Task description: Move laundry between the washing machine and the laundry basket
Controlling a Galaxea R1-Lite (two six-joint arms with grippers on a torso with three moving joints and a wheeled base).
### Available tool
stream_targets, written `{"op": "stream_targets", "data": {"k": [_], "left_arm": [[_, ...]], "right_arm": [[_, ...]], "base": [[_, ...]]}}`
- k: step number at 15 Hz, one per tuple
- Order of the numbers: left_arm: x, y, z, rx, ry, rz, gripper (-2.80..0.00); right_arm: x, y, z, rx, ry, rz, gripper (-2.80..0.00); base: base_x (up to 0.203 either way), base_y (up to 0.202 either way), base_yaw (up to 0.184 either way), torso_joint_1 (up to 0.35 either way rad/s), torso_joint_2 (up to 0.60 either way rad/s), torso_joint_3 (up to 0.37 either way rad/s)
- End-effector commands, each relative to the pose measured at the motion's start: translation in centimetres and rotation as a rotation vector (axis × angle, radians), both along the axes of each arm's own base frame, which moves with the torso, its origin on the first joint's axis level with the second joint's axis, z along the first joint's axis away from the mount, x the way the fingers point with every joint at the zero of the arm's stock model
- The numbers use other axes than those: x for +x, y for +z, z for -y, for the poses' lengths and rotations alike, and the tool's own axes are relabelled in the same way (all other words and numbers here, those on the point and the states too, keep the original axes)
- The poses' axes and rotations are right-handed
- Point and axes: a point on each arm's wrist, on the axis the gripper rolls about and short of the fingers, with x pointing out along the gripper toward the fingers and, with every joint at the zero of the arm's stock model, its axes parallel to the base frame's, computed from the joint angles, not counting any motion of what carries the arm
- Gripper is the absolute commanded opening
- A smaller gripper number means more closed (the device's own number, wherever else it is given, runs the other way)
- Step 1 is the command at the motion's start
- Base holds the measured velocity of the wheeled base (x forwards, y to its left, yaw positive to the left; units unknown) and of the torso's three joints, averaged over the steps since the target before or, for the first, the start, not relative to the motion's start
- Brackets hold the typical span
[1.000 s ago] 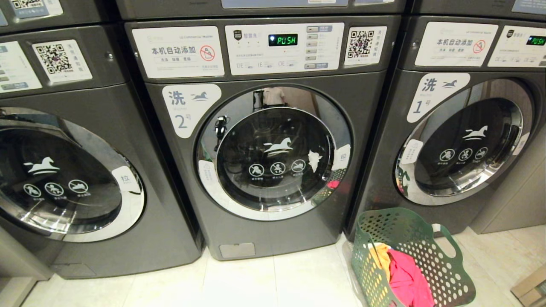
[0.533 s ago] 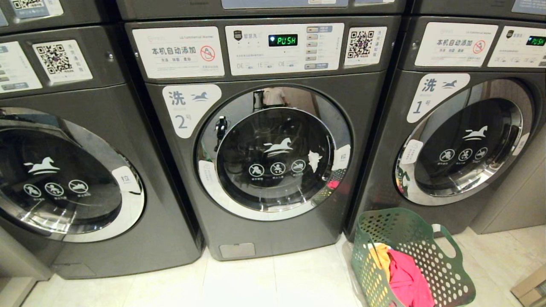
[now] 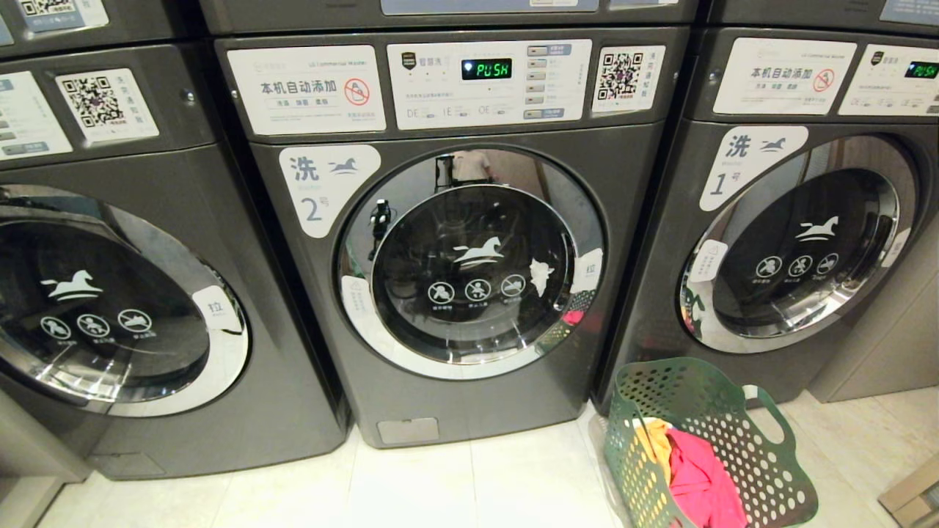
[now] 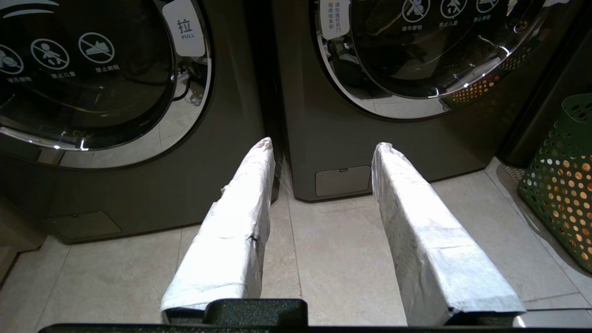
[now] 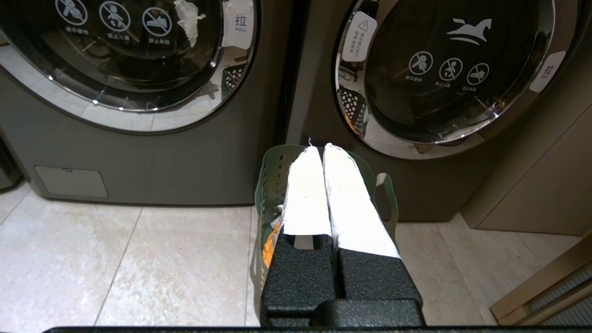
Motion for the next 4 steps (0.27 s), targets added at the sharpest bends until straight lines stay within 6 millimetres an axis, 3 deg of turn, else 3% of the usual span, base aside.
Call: {"op": "stream_targets", "data": {"k": [1, 4], "left_arm": [[0.0, -0.04, 0.0, -0.002, -0.001, 0.001, -2.8], [0.0, -0.04, 0.0, 0.004, -0.002, 0.002, -2.8]], "right_arm": [[0.28, -0.93, 0.0, -0.004, 0.001, -0.034, -2.8], [0.28, -0.93, 0.0, -0.002, 0.001, -0.035, -2.8]], "base": [[0.0, 0.0, 0.0, 0.0, 0.0, 0.0], [0.0, 0.0, 0.0, 0.0, 0.0, 0.0]]}}
